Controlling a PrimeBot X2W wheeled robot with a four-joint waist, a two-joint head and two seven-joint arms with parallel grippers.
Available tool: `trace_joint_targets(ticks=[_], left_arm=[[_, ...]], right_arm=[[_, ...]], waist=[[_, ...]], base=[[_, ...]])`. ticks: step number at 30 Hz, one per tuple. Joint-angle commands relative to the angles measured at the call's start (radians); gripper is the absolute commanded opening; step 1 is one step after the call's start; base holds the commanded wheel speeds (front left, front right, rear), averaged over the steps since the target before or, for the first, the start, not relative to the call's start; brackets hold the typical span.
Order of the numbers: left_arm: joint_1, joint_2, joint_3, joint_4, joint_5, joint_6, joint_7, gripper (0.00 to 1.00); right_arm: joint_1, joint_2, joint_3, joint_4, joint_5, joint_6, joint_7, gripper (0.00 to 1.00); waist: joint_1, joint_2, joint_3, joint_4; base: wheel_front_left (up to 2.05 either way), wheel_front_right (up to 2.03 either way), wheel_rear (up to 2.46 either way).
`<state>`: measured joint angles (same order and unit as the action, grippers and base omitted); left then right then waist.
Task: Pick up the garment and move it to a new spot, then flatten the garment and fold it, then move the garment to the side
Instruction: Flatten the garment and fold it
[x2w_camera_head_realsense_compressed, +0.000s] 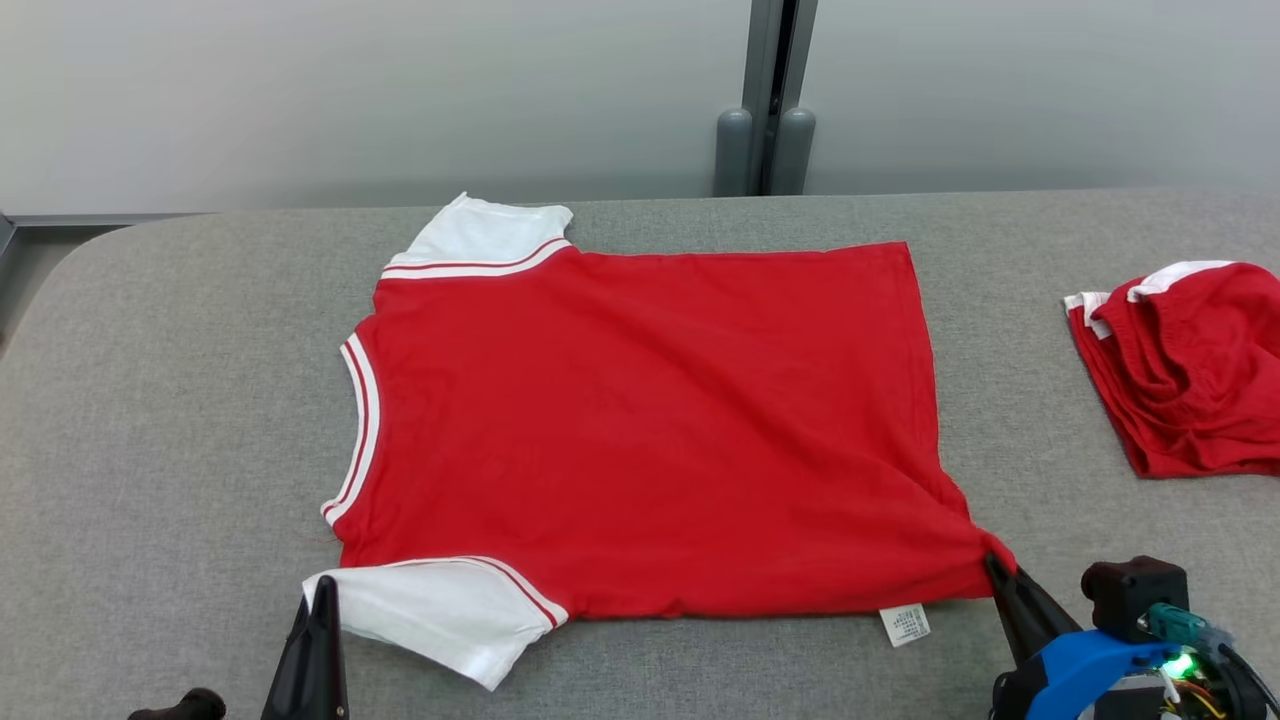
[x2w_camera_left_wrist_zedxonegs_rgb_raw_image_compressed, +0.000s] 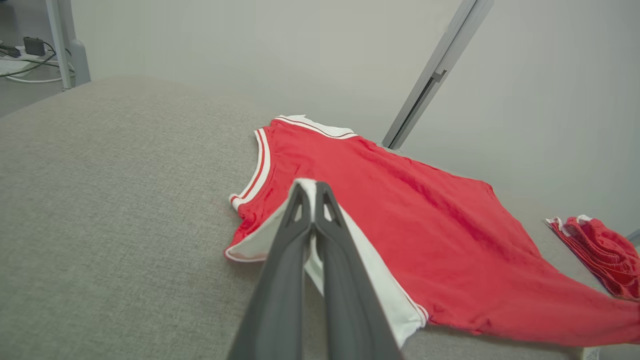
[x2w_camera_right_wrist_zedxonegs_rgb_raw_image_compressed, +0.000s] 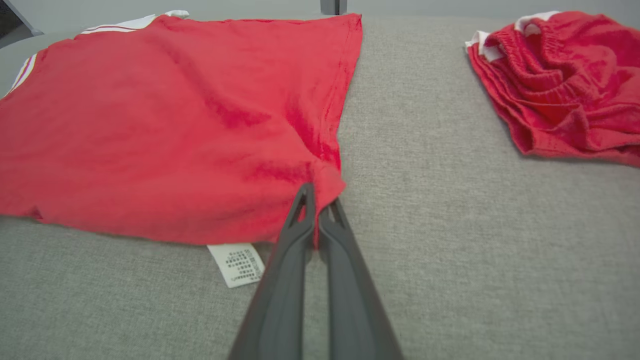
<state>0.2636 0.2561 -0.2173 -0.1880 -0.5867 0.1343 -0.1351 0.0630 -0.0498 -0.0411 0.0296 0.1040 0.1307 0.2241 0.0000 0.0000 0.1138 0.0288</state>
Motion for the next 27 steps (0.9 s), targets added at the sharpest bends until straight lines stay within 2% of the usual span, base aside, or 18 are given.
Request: trace_joint_targets(ticks=[1, 7, 14, 27], left_arm=[[-0.027, 0.000, -0.006, 0.014, 0.004, -0.008, -0.007, 0.00], [-0.103, 0.005, -0.013, 0.064, 0.009, -0.030, -0.009, 0.00], [-0.285, -0.010, -0.036, 0.126, 0.021, -0.064, -0.008, 0.00], [-0.603, -0.059, 0.014, 0.426, 0.008, -0.110, -0.100, 0.00]], right_arm=[[-0.022, -0.001, 0.001, 0.024, 0.012, 0.000, -0.001, 0.00], [-0.074, -0.002, 0.008, 0.102, 0.047, 0.000, 0.010, 0.00], [-0.168, -0.001, -0.014, 0.145, 0.133, 0.000, 0.024, 0.00], [-0.384, -0.001, -0.058, 0.308, 0.133, 0.000, -0.037, 0.00]], waist=[[0.0000, 0.0000, 0.003, 0.004], [0.0000, 0.0000, 0.017, 0.014], [0.0000, 0.0000, 0.045, 0.019], [0.0000, 0.0000, 0.124, -0.010]], base=[[0.00, 0.00, 0.00], [0.00, 0.00, 0.00], [0.00, 0.00, 0.00], [0.00, 0.00, 0.00]])
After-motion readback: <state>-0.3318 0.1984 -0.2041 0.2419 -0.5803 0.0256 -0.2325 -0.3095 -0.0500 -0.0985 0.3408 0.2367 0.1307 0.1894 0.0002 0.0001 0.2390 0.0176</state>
